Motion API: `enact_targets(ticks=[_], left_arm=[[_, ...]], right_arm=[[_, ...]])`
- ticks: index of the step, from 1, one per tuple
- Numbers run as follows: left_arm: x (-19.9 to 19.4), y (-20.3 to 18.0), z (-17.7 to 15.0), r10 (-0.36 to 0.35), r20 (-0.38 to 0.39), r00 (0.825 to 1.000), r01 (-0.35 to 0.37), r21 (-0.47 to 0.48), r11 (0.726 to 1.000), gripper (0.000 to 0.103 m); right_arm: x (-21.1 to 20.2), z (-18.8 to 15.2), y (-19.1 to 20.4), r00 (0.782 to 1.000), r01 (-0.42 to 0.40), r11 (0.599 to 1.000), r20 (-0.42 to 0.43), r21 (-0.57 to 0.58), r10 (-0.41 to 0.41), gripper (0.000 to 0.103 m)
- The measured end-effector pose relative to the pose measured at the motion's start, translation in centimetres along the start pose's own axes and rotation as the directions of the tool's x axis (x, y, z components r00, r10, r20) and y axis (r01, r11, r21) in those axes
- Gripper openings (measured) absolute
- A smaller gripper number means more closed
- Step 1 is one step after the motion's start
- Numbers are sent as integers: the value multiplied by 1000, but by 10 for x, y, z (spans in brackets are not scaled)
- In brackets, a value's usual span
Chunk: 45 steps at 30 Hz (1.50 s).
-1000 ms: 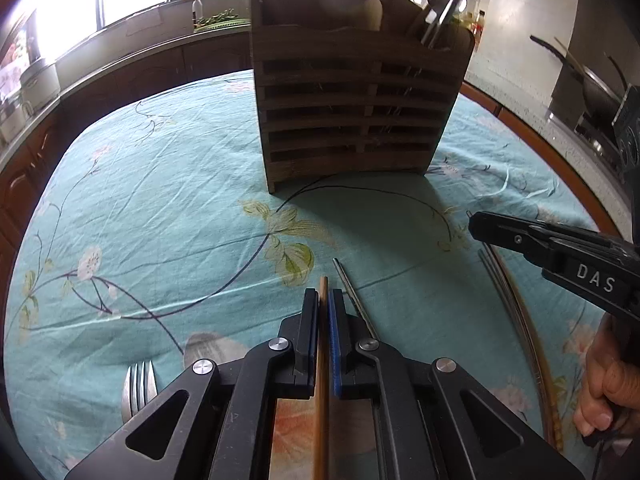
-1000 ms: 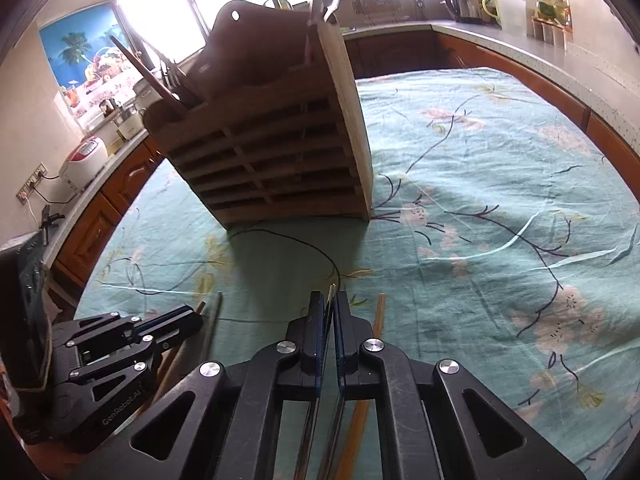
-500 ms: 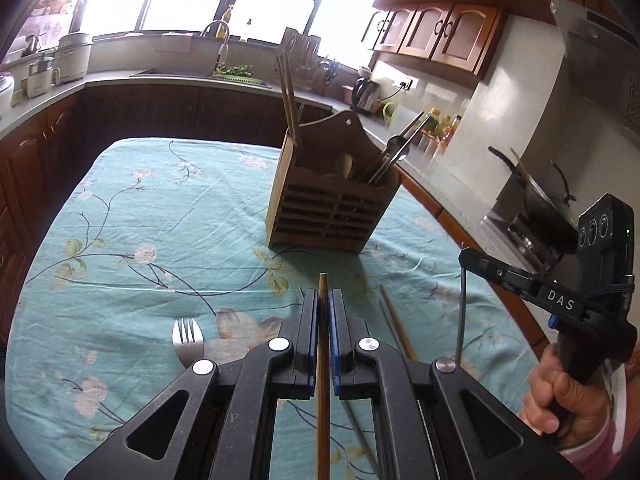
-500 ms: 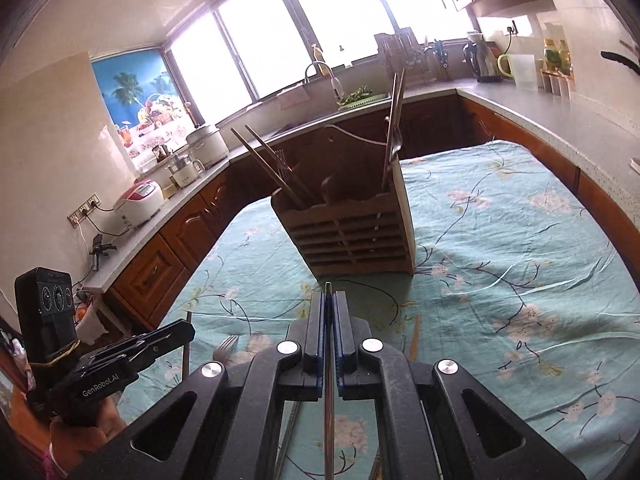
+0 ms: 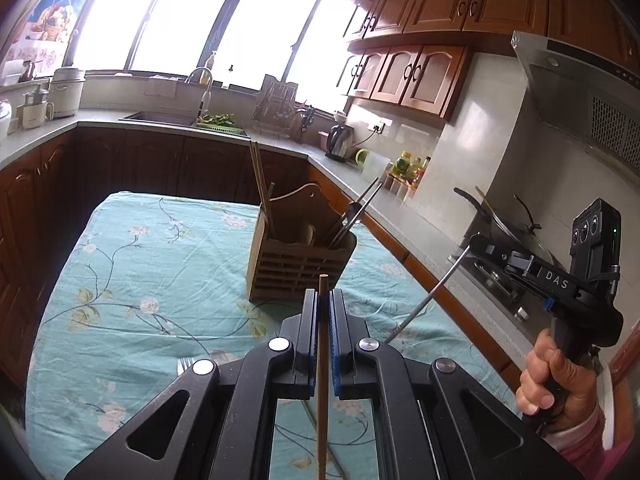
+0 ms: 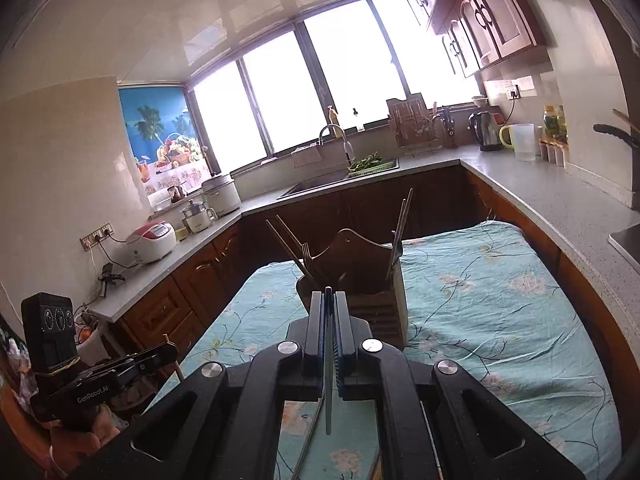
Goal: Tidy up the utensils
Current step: 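Lift both chopsticks and carry both grippers over the holder, then lower the chopsticks into the holder and open both grippers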
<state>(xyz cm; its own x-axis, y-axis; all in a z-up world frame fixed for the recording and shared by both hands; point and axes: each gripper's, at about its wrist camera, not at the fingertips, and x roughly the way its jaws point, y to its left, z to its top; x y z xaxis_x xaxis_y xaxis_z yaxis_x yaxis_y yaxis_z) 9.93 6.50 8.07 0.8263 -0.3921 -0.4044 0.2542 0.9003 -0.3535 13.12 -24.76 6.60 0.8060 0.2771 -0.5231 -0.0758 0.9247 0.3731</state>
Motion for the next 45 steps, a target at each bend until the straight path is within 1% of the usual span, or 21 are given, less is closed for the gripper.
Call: enact_targets(ticks=[4,14,23,28,33,38,43,45], left_arm=[[-2,-1,6,12,34,999,-13,8,1000,3],[6,-1,19,30,84,996,-32,19,999,3],[24,5,39,38,132,990,-42,23,999,3],[39,9,55,38,167,985,-44,31,999,3],[58,13,80,46,218,975,-56,40,998,3],[83,15,101,67,279,958,-84,50,995,3],[116,20,113,111,335,936,-132,40,990,3],[131,24,112,131,348,928,-151,29,988,3]], right_arm=[[2,2,-2,1000,6,1000,7,-7,-6,4],[6,10,-9,1000,14,1000,20,-1,-14,4],[13,30,-17,998,34,999,61,-1,-34,4],[18,50,-21,994,47,999,102,5,-48,4],[28,77,-24,986,56,998,154,15,-58,4],[42,102,-30,978,72,997,194,26,-76,4],[62,115,-37,975,84,996,202,33,-89,4],[72,116,-39,976,88,996,196,31,-92,4]])
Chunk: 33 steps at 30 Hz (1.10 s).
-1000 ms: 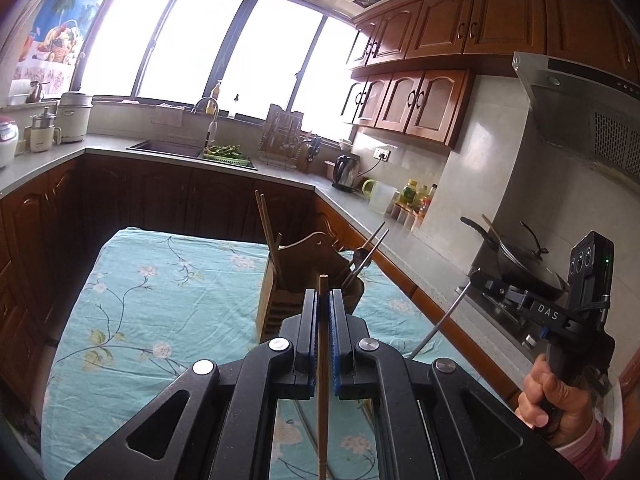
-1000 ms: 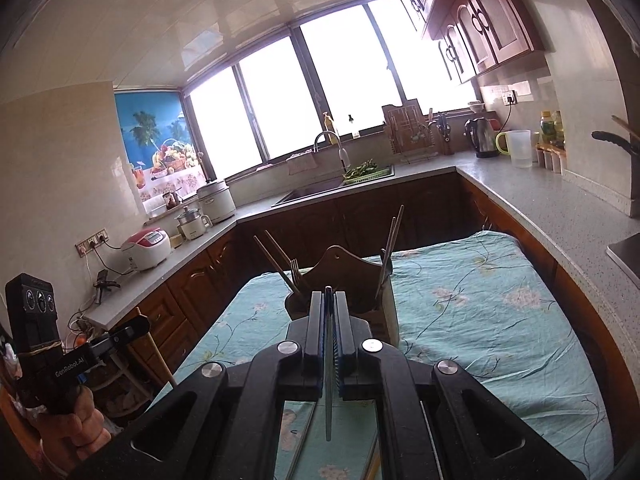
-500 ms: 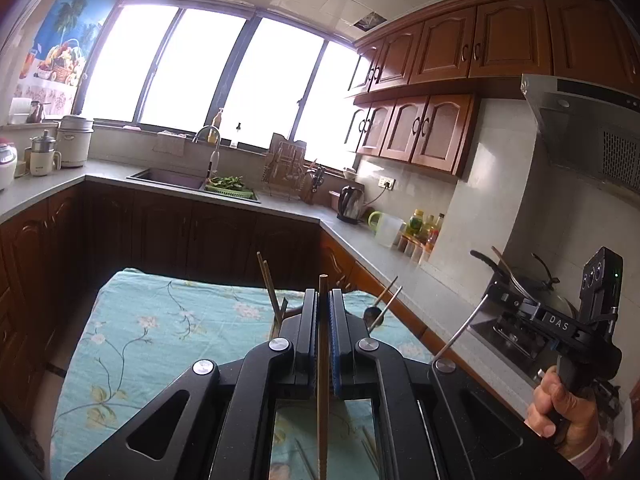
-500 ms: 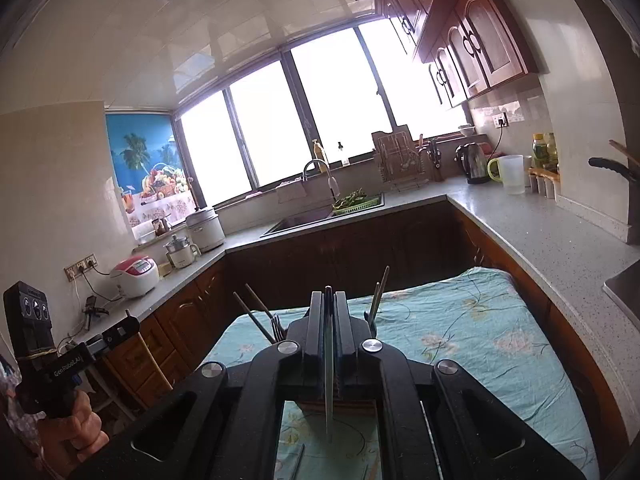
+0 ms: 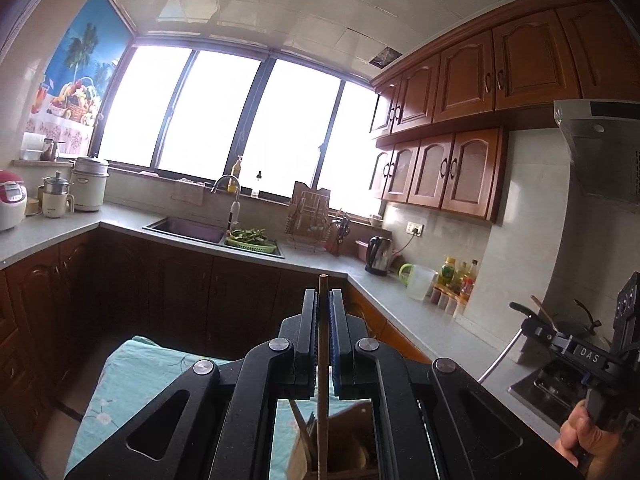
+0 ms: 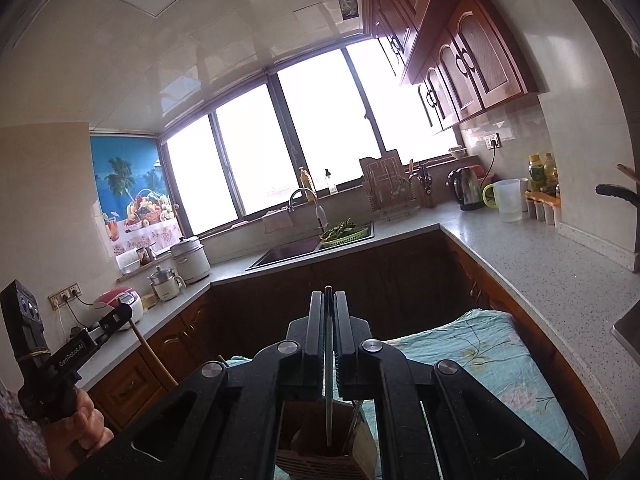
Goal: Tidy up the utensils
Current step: 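Lower the chopsticks into the holder and open both grippers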
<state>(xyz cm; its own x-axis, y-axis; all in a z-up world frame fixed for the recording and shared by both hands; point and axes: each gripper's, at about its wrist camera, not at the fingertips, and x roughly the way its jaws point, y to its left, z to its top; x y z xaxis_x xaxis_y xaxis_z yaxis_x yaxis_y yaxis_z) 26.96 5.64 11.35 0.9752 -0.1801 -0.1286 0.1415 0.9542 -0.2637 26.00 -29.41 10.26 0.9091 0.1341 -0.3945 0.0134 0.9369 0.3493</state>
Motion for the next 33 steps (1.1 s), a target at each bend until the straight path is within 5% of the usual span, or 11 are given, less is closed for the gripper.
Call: enact_targets(ticks=[9,19,33], left_arm=[[49,-1,-48,54,23,998,-51,-85,995,3],[82,3,-102,39,-83,996,-49,-129,990,3],[79,23,-84,34,-137,990,-46,-88,995,5]], right_arm=[[37,-24,-12,999,10,1000,-53,7,-10,4],[65,-71,-21,983,29,999,-181,22,-24,4],[71,-76,-25,976,43,999,-215,26,-36,4]])
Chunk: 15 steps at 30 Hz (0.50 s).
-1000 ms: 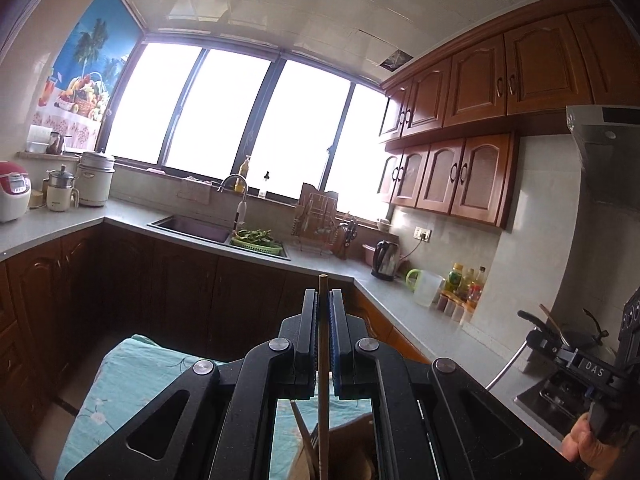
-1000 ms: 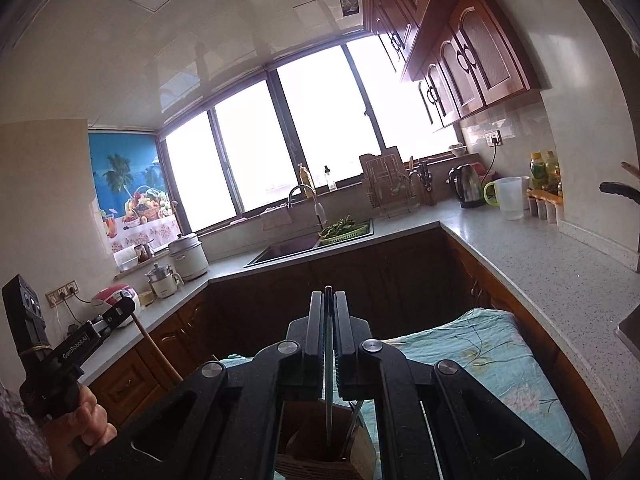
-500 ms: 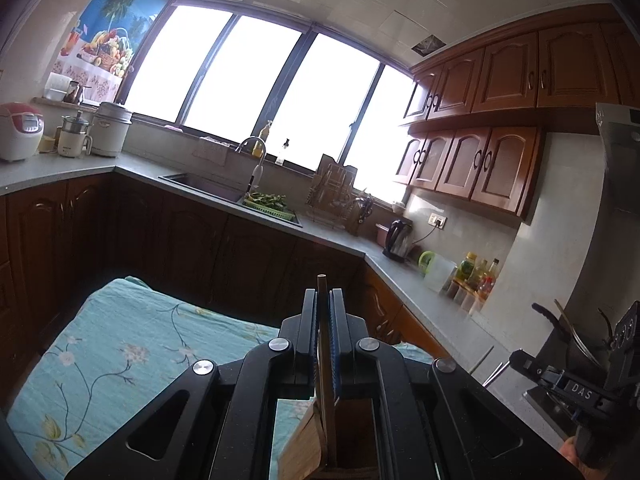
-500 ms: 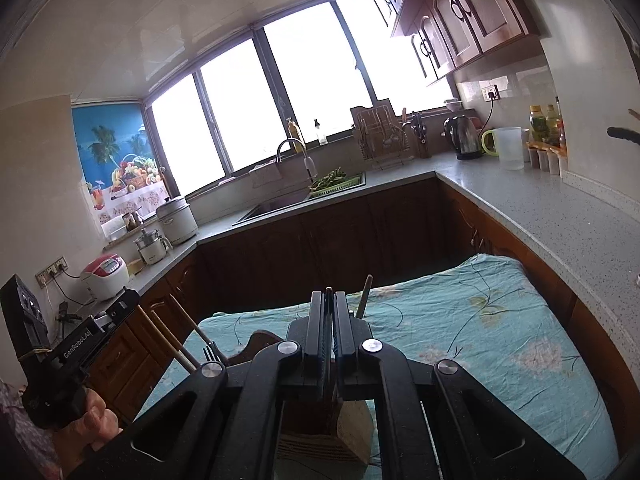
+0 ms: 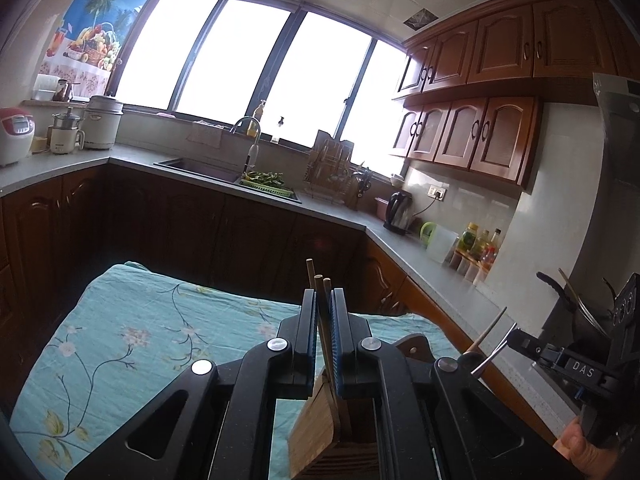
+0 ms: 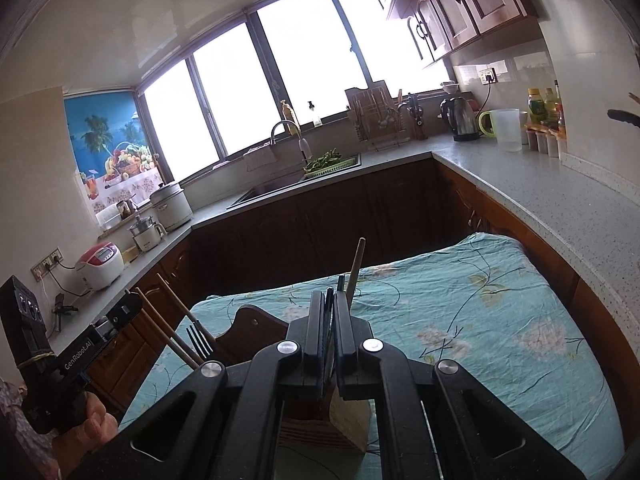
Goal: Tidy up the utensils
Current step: 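Lower the chopsticks into the holder and open both grippers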
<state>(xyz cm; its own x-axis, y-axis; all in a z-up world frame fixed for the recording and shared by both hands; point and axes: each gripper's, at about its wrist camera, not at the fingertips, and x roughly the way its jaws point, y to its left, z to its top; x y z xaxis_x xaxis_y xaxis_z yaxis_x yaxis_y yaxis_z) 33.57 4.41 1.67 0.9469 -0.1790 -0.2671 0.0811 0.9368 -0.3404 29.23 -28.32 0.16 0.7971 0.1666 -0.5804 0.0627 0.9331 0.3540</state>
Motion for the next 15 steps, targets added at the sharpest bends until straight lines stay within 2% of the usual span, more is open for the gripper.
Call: enact_targets(ticks=[2,3,6,8,9,10,11,13,14,15], left_arm=[[1,-1,2,0,-8,1000,0,0,1000,5],[0,0,1,-2,-14,1000,2,-1,1000,5],[-3,1,6,-12,-32,999,12,-5,1000,8],[-12,-1,7,-9,-26,1000,9,-3,1000,20],[-18,-2,8,-10,-14,1000,10,-3,1000,27],[-25,-2,9,-9,-4,1000,9,0,1000,35],[-31,-3,8,-5,3,1000,5,6,1000,38],[-45,-3,7,5,7,1000,-5,16,1000,52],[-53,-3,6,3,12,1000,-4,16,1000,53],[-60,-2,4,6,13,1000,-6,16,1000,58]], right_arm=[[1,1,-1,1000,-1,1000,-4,6,1,5],[1,1,-2,1000,-8,1000,-8,12,8,9],[-3,2,-4,999,-37,999,-1,40,37,13],[-10,4,-4,999,-46,998,19,43,45,29],[-16,5,-3,998,-54,997,35,48,52,47],[-22,5,-3,997,-61,997,53,51,59,59],[-28,6,-1,996,-64,997,71,51,61,63],[-41,6,0,993,-68,996,101,51,62,73],[-47,6,0,991,-73,996,115,52,67,76],[-54,4,0,989,-76,996,130,54,69,83]])
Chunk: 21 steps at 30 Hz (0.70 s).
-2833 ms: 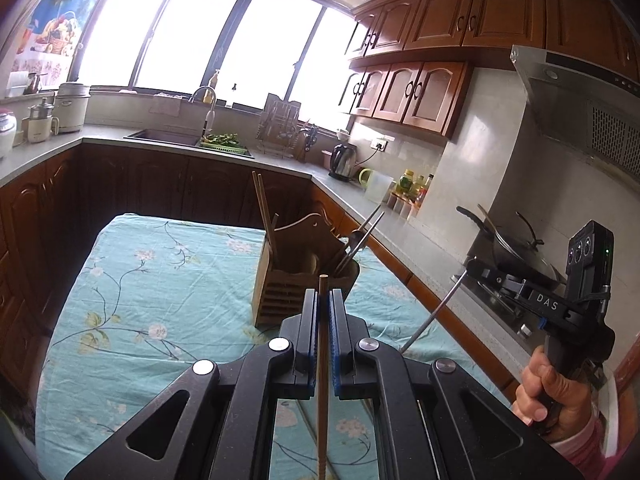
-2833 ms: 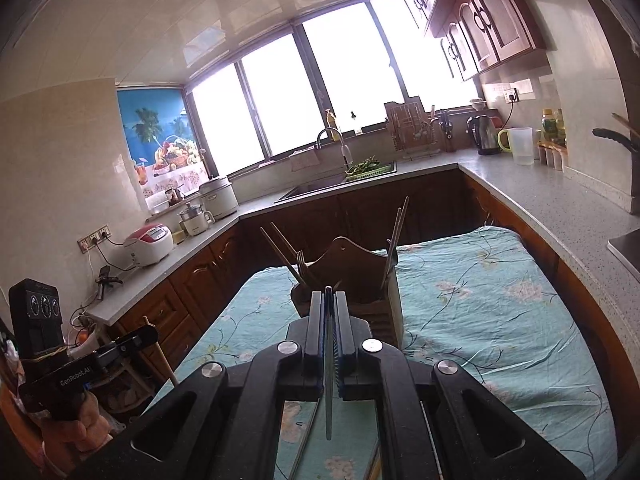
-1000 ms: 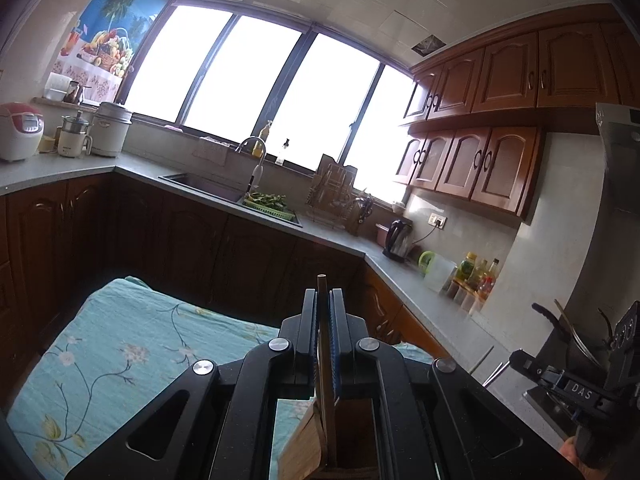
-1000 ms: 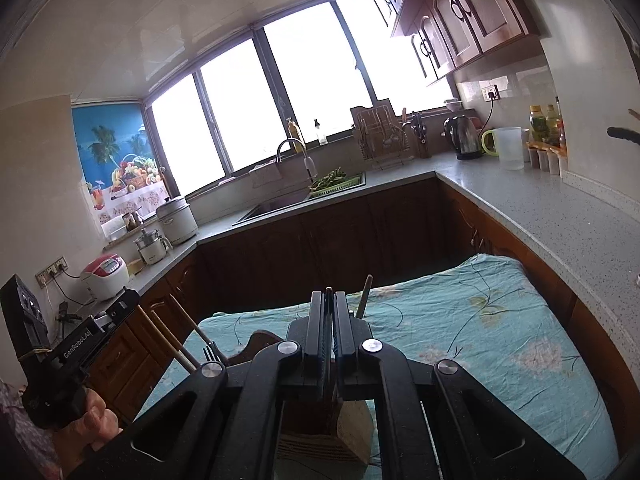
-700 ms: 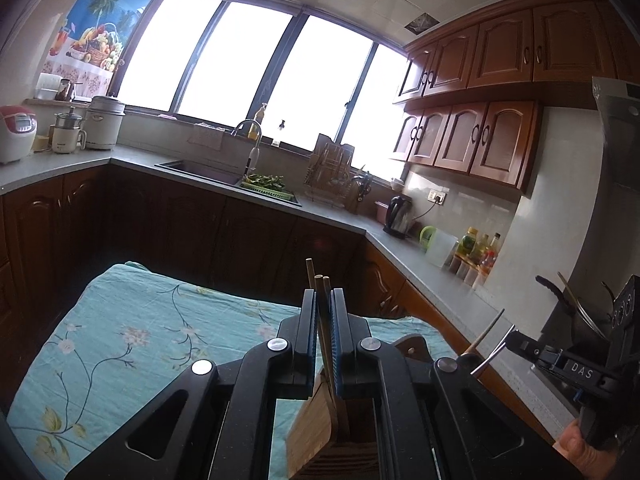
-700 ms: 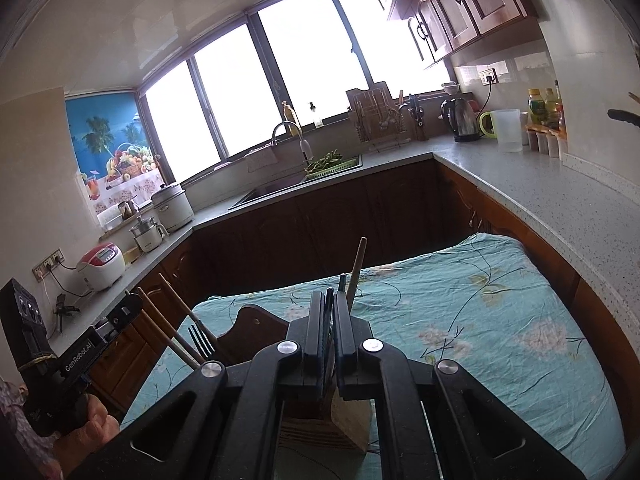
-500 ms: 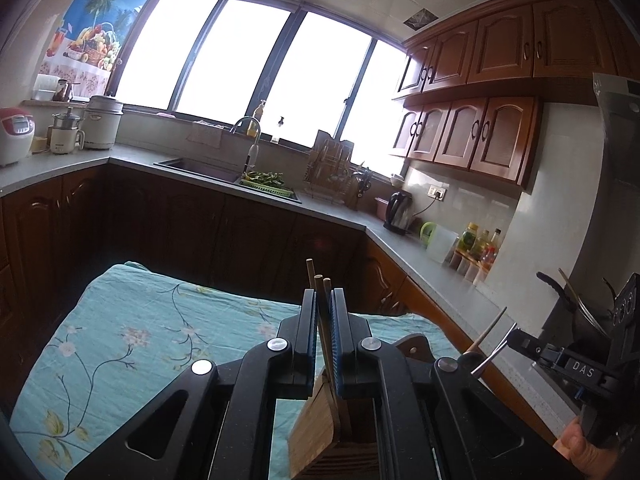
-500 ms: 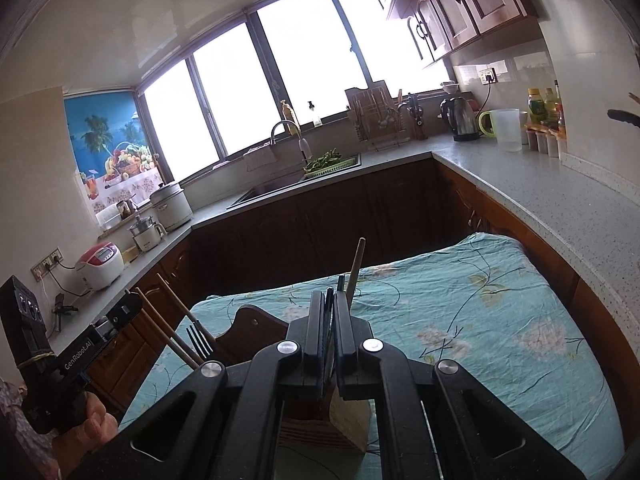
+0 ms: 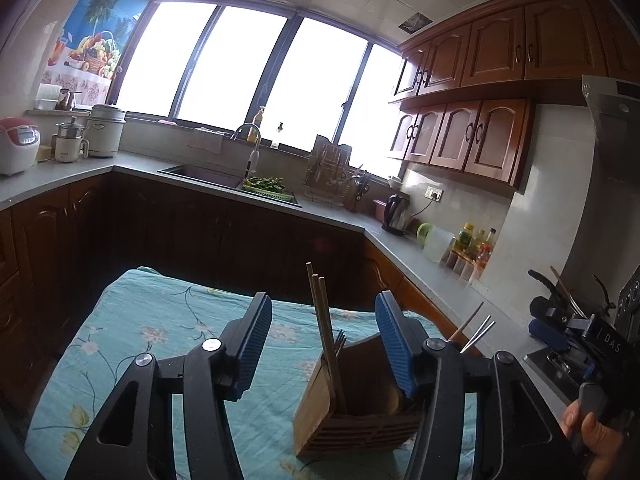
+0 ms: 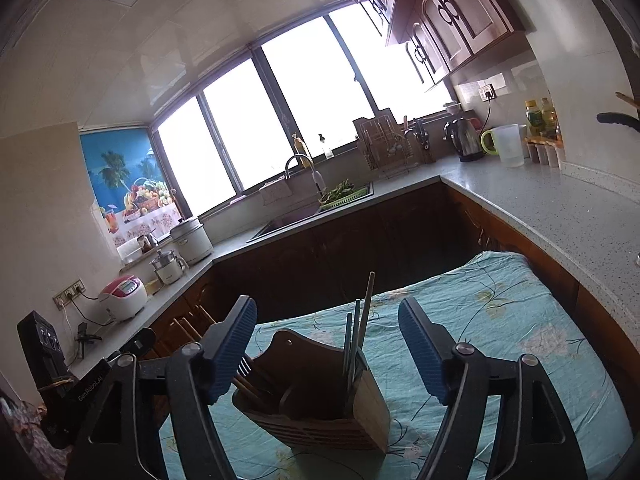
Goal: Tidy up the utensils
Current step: 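Lower the chopsticks into the holder and open both grippers, then move both open grippers back down to the fork and chopsticks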
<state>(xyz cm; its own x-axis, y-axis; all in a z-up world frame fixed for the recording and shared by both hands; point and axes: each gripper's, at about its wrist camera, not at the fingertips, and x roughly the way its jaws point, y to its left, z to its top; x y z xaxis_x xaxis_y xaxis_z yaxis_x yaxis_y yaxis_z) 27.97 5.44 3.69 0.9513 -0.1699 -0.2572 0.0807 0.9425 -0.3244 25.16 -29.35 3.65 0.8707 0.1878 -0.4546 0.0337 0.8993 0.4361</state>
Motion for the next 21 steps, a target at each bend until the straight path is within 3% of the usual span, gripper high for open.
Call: enact_targets(ticks=[1,2,6,21], left_arm=[[-7,1,-1,13,-3,1000,-13,0,1000,69],[-15,2,-4,27,-3,1000,-27,-1,1000,72],[-48,0,-19,47,-10,999,-47,-8,999,79],[-140,-11,-49,42,-109,993,-46,-39,998,87]], right_arm=[[-7,0,1,1000,-2,1000,13,0,2,90],[-14,-1,2,1000,-2,1000,24,-2,2,92],[-40,-10,7,999,-5,1000,44,-17,6,98],[-108,-74,3,999,30,1000,-36,-9,-30,102]])
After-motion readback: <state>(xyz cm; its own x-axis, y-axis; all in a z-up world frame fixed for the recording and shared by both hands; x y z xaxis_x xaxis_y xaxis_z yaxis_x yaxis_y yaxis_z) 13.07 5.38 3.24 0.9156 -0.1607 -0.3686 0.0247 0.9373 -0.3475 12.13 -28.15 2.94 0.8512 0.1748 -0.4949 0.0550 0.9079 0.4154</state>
